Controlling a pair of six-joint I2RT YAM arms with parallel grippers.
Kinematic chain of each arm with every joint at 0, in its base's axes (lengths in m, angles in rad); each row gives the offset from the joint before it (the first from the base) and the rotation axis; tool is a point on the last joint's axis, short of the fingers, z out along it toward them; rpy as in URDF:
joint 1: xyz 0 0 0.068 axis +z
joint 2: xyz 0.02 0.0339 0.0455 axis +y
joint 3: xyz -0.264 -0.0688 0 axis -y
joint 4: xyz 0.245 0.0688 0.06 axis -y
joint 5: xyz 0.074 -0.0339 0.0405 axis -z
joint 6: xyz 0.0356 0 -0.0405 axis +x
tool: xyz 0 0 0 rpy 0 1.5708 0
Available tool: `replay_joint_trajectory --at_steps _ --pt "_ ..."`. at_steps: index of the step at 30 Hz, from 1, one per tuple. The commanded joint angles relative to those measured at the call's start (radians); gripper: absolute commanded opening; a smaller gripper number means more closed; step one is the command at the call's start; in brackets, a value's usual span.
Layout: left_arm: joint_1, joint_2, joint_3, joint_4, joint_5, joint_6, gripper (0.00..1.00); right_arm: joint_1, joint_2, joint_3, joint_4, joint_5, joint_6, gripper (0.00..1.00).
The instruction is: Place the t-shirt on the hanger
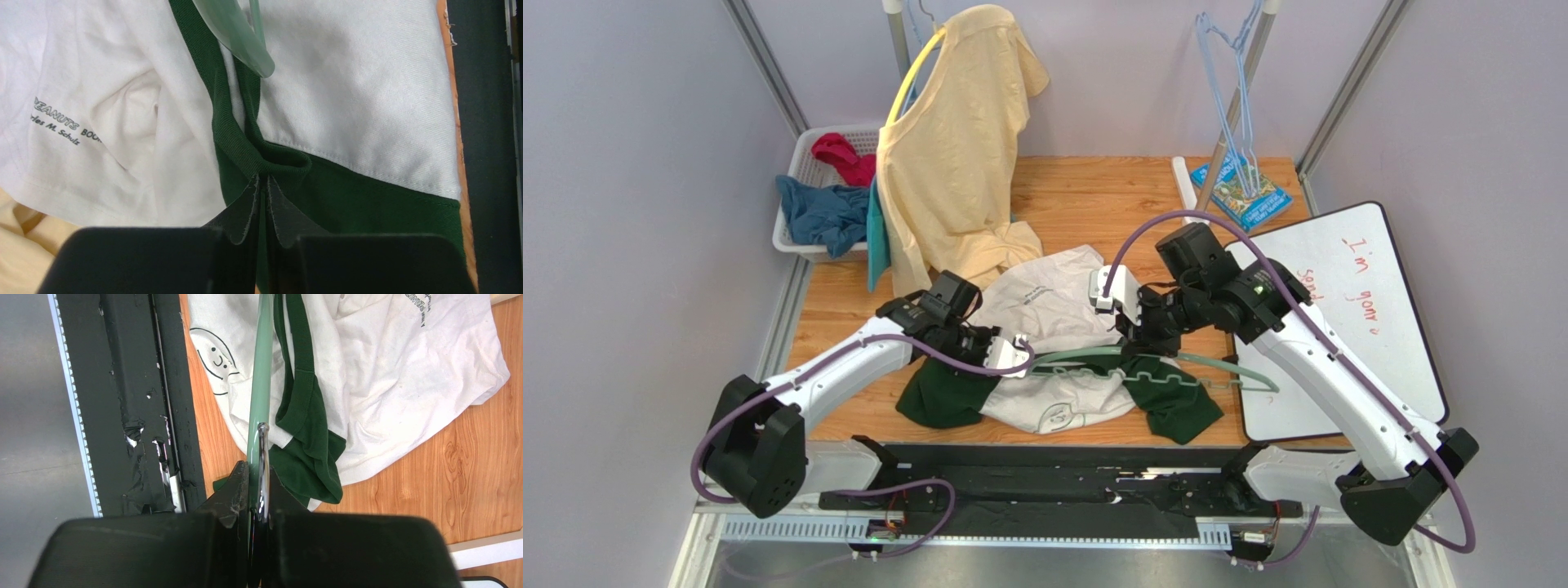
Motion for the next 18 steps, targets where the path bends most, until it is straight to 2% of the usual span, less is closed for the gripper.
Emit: replay_joint_trajectory --at_steps 1,10,11,12,15,18 --pt "0.002 -0.013 0.054 -0.028 0.049 0.021 0.0 0.004 0.012 0.018 0.074 0.01 -0.04 0.0" --pt "0.031 0.003 0.132 -0.118 0.09 0.007 0.01 0.004 0.044 0.023 0.142 0.019 -0.054 0.0" --pt "0.036 0.008 0.145 -0.137 0.105 0.013 0.09 0.002 0.049 0.023 0.143 0.02 -0.06 0.0" --pt "0.036 0.005 0.143 -0.163 0.111 0.021 0.32 0.004 0.058 0.023 0.143 0.022 -0.062 0.0" --pt "0.034 -0.042 0.107 -0.163 0.116 0.013 0.54 0.002 0.061 0.021 0.142 0.028 -0.068 0.0" --pt "0.028 -0.121 0.024 -0.076 0.073 -0.016 0.56 0.002 0.048 0.017 0.134 0.042 -0.068 0.0"
